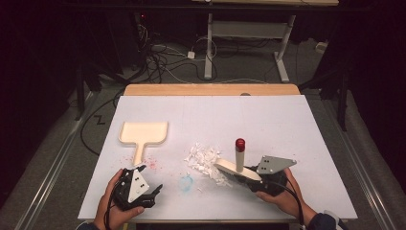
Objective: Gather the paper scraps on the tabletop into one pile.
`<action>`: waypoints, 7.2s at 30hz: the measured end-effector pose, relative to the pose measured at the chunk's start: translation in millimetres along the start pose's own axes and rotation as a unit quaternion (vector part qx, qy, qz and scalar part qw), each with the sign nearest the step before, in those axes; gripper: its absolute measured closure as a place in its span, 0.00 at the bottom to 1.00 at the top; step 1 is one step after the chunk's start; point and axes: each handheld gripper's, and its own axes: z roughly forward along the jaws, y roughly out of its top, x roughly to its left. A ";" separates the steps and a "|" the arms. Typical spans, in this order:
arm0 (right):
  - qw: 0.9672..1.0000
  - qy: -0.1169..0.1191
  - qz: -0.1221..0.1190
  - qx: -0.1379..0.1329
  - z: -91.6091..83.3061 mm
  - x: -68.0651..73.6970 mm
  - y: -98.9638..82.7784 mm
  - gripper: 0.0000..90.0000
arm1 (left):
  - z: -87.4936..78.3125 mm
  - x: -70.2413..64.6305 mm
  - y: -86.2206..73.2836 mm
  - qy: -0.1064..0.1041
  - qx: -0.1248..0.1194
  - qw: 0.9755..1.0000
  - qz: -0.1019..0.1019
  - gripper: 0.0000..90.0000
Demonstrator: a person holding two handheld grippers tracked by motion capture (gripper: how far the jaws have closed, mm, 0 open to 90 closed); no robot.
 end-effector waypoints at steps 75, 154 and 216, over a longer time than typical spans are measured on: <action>0.999 0.001 -0.005 -0.037 -64.2 -0.2 -8.4 0.75 | -5.2 4.4 -1.4 0.020 -0.011 1.000 -0.019 0.20; 0.980 -0.152 0.051 -0.119 3.0 -20.7 36.6 0.75 | -4.5 3.4 0.0 0.017 -0.012 1.000 -0.012 0.21; 0.996 -0.017 -0.021 -0.084 4.4 10.8 27.8 0.75 | -2.8 2.0 2.5 0.007 -0.017 1.000 -0.008 0.20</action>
